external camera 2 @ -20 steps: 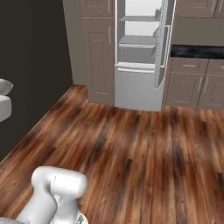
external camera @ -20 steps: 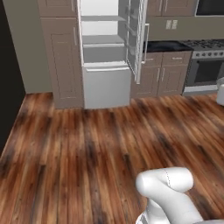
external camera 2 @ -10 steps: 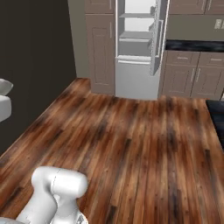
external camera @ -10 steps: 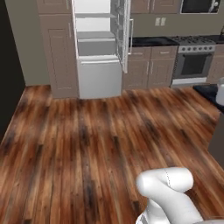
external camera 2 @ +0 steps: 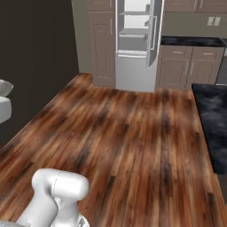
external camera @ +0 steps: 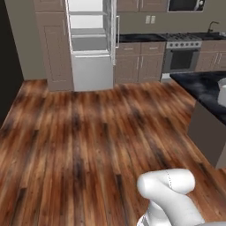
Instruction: Take the cake and cupcake from the fridge and place them on the empty tray on the dining counter.
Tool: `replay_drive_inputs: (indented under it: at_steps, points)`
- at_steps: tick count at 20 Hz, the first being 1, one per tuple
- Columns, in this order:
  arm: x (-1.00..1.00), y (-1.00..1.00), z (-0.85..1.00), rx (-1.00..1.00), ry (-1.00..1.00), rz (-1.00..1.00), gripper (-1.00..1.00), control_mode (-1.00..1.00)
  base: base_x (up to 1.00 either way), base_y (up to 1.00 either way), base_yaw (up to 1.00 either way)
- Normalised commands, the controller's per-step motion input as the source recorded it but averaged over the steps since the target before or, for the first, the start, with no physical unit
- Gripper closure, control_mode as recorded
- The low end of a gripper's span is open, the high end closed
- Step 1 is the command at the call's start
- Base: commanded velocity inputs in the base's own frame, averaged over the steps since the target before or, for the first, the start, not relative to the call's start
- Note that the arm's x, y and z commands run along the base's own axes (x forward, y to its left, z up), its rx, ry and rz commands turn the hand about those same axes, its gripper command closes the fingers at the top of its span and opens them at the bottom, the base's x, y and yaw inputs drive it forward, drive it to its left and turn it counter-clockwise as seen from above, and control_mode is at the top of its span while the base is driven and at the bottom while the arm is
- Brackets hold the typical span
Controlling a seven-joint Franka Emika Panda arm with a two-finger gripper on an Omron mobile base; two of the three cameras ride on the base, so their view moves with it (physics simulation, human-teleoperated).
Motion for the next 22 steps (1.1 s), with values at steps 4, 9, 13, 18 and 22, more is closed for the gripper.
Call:
replay_drive_inputs:
  at_steps: [4,9,13,18,22]
  points:
    - [0.00,0.00,0.00,0.00,0.00,0.00,1.00,1.00,-1.00,-0.49,0.00]
    - [0.00,0.00,0.00,0.00,0.00,0.00,1.00,1.00,-0.82,-0.80,-0.01]
    - [0.00,0.00,0.00,0.00,0.00,0.00,1.00,1.00,0.00,-1.00,0.00]
    - [0.00,0.00,0.00,0.00,0.00,0.00,1.00,1.00,0.00,-1.00,0.00]
    - [0.00,0.00,0.00,0.00,0.00,0.00,1.00,1.00,0.00,-1.00,0.00]
